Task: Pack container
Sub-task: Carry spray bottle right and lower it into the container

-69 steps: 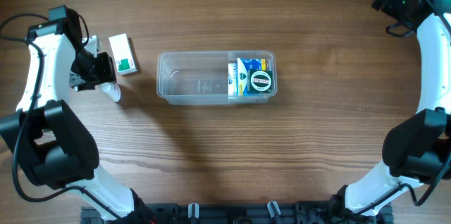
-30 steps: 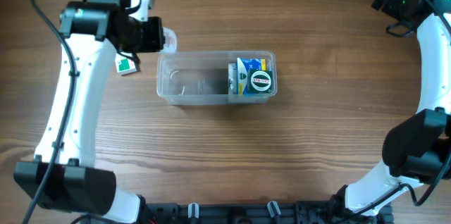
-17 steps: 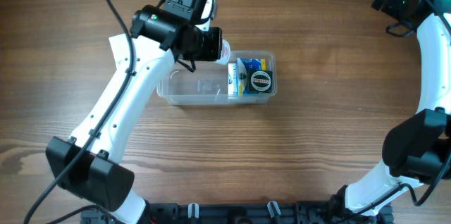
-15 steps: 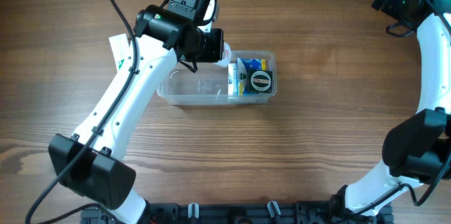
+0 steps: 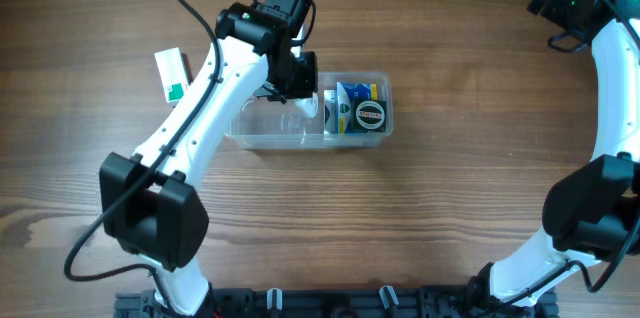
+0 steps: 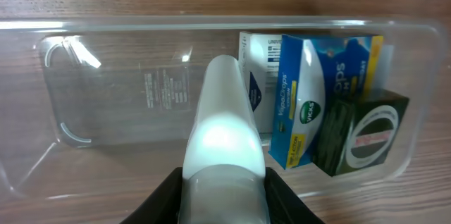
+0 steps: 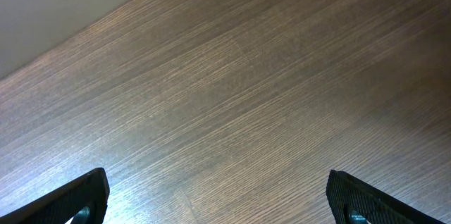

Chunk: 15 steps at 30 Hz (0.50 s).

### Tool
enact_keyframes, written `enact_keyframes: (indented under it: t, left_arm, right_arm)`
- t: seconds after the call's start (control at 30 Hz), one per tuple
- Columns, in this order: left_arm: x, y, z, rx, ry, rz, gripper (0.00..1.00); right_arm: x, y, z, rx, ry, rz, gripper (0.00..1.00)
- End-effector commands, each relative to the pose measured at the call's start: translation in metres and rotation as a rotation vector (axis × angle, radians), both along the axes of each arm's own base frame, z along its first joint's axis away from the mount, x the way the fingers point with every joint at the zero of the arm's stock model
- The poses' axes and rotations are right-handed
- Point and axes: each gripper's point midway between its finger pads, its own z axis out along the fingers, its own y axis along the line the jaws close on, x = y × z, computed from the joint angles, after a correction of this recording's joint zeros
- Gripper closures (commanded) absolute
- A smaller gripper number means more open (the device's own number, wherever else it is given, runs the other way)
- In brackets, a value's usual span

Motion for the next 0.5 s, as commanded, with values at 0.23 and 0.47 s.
enact_keyframes:
  t: [0.23, 0.47]
  left_arm:
    - [0.019, -0.009, -0.030, 0.011, 0.019, 0.010, 0.67]
    - [0.020, -0.010, -0.030, 0.010, 0.013, 0.011, 0.59]
  right_arm:
    - [0.002, 0.003, -0.003, 0.003, 0.004, 0.016, 0.00]
    - [0.002, 0.003, -0.003, 0.003, 0.004, 0.016, 0.00]
